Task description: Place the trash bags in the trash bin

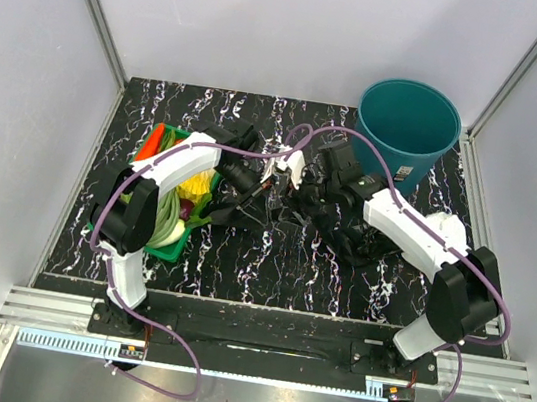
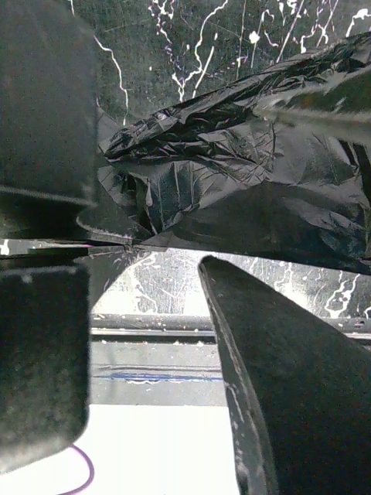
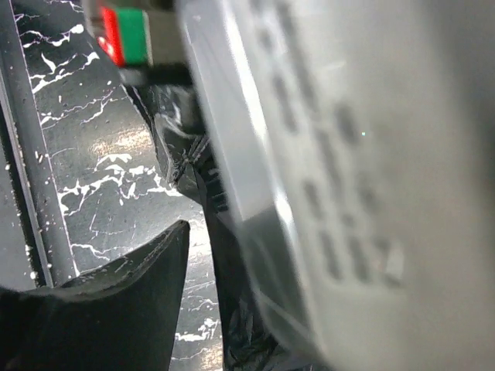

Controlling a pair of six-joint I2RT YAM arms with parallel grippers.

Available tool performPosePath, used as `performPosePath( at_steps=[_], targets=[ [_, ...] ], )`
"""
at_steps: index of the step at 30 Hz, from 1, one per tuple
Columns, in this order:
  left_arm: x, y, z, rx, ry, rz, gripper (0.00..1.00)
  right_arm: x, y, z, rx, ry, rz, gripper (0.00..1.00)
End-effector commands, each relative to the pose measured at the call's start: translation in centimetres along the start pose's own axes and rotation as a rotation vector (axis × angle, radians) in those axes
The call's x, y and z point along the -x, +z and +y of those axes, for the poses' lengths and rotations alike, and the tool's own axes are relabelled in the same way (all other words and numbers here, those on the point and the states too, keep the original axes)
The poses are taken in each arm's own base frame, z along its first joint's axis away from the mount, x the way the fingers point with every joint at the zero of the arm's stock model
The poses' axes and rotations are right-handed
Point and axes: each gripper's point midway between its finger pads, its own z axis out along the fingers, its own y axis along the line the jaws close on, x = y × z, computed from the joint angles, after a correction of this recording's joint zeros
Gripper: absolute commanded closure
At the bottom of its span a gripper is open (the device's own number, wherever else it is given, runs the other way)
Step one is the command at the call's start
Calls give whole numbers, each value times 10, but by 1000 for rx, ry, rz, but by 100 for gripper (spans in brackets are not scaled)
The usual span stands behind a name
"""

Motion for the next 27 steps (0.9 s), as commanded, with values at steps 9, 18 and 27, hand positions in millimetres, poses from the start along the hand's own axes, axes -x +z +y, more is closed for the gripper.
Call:
performPosePath(
  at_steps=[9, 18, 27],
  targets=[
    [19, -3, -9, -68, 49, -63, 100, 2, 12, 10, 4, -86, 22, 57],
    [27, -7, -10, -72, 50, -88, 100, 6, 12, 22, 47, -20, 16, 100],
    [40, -27, -3, -19, 28, -194, 100, -22, 13, -2, -98, 266, 50, 100]
  ],
)
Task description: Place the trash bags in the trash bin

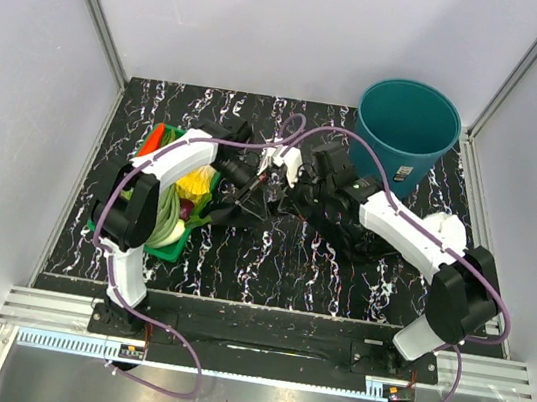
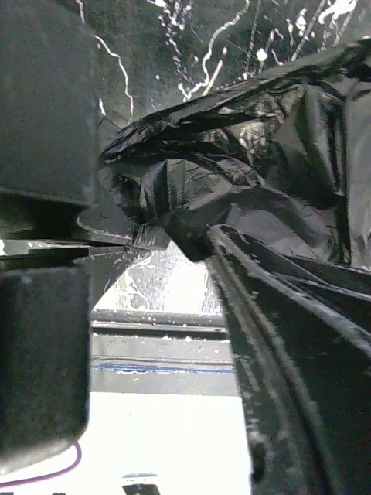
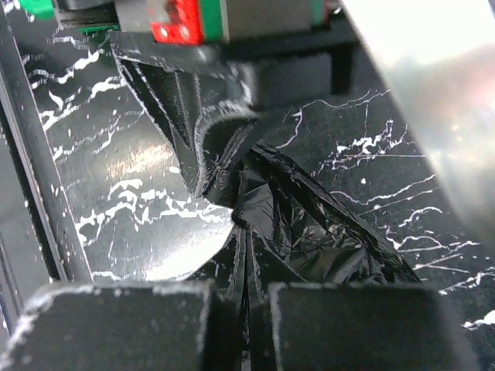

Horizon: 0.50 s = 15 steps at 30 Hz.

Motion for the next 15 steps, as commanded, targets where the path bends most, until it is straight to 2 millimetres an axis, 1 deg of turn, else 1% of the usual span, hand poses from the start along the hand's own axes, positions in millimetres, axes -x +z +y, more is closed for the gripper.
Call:
performPosePath(
  at_steps=[1, 5, 7, 10, 15],
  targets=[
    [36, -21, -12, -7, 96, -155, 100, -32, 5, -19, -83, 238, 47, 100],
    [36, -26, -15, -8, 93, -180, 100, -55, 1, -54, -152, 403, 48, 100],
    [37, -28, -17, -5, 98, -196, 100, -66, 1, -65, -183, 441, 61, 100],
    [40, -31, -21, 8, 127, -210, 100, -71, 5, -70, -189, 478, 67, 100],
    [42, -34, -26, 27, 165, -213, 100, -77, 15, -72, -159, 535, 81, 100]
  ],
)
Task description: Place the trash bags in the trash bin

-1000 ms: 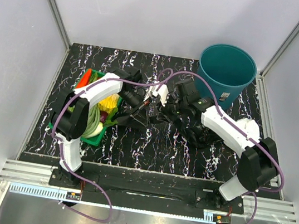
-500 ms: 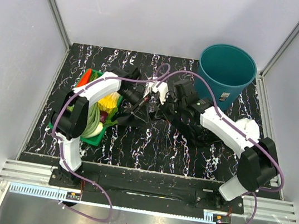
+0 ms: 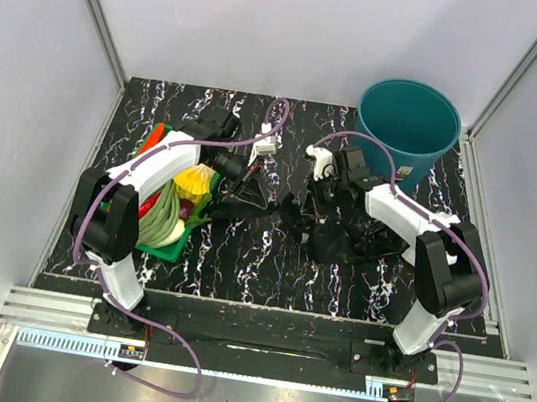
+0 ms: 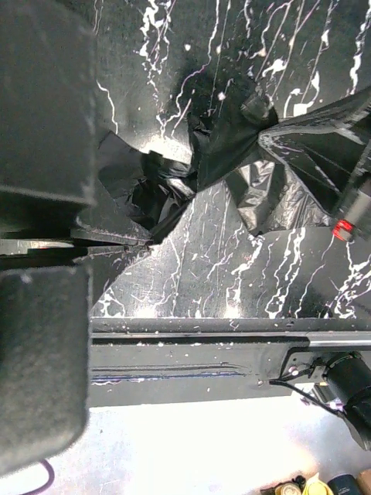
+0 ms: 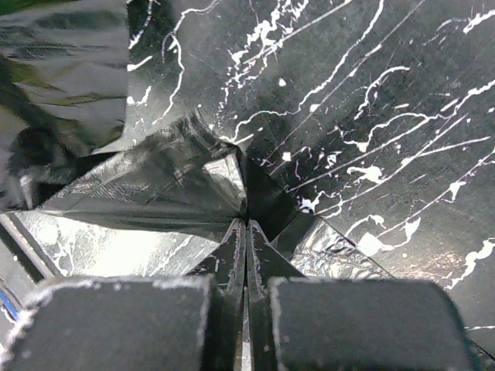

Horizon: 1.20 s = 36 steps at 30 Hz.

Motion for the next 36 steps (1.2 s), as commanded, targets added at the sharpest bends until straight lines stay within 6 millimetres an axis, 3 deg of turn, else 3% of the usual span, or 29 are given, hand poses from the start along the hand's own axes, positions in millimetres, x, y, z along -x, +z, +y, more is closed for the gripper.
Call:
performPosePath(
  at_steps=[1, 4, 14, 18, 23, 26, 28, 34, 36],
  targets=[
    [20, -9, -16, -19, 87, -64, 100, 1, 5, -5, -12, 51, 5, 100],
    [18, -10, -15, -5, 98, -58, 100, 0, 6, -9, -32, 48, 9, 100],
    [29, -31, -23, 30, 162, -24, 100, -8, -14, -60, -228, 24, 35, 100],
    [34, -47, -24, 69, 183, -21, 100, -11, -20, -70, -273, -8, 41, 100],
    [31, -57, -10, 125, 164, -12, 100, -7, -29, -73, -293, -37, 33, 100],
    [25, -56, 8, 177, 130, 14, 100, 11, -42, -63, -274, -81, -12, 100],
    [19, -56, 27, 240, 113, 36, 84, 26, -56, -52, -248, -100, -33, 100],
    [-8, -52, 87, 430, 35, 136, 71, 64, -100, -26, -226, -161, -104, 100],
    [-17, -52, 104, 486, 12, 170, 71, 73, -112, -19, -219, -176, -113, 100]
  ],
)
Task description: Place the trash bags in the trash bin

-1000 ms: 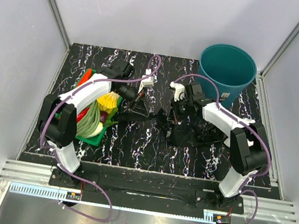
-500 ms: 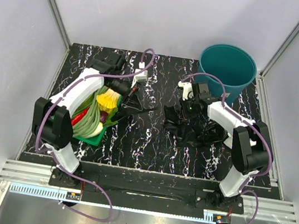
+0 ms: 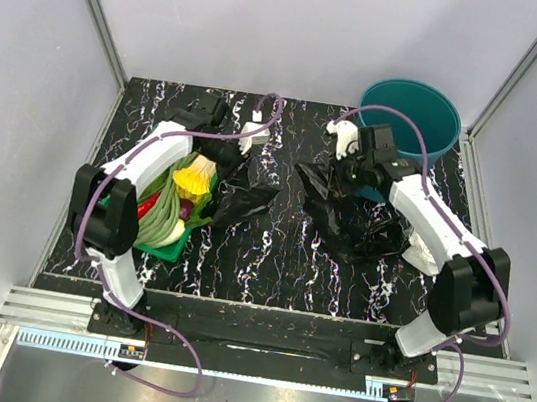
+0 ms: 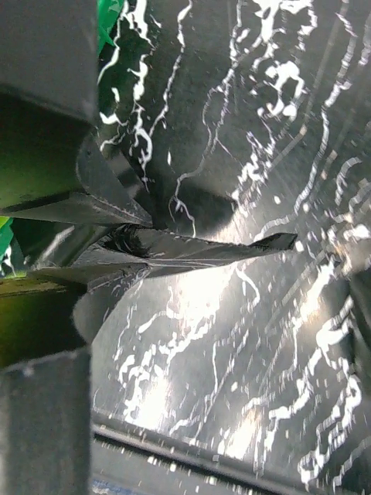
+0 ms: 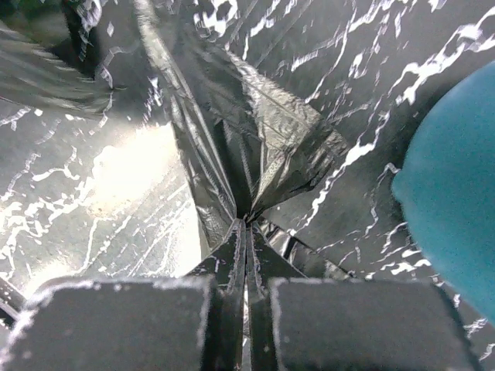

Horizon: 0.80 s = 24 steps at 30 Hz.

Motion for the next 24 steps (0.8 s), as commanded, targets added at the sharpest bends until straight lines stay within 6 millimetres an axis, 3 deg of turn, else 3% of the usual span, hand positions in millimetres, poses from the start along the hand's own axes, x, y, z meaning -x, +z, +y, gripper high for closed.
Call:
performPosePath(
  at_steps=[1, 8, 10, 12, 15, 20, 24],
  targets=[
    [-18, 16, 50, 184, -38, 80, 71, 41, -47, 10, 17, -66, -93, 100],
    [-36, 19, 92, 366, -110, 174, 71, 58, -67, 17, 28, -68, -144, 100],
    [-37, 18, 94, 376, -119, 177, 64, 64, -73, 19, 33, -70, -164, 100],
    [-28, 17, 87, 359, -105, 132, 52, 71, -80, 24, 51, -73, -184, 100],
    [-3, 17, 67, 275, -77, 20, 42, 74, -81, 31, 89, -67, -194, 100],
    [51, 11, 22, 78, -83, -203, 21, 64, -63, 39, 161, -41, -169, 100],
    [76, 9, 2, -40, -120, -303, 1, 55, -42, 40, 198, -16, -140, 100]
  ],
)
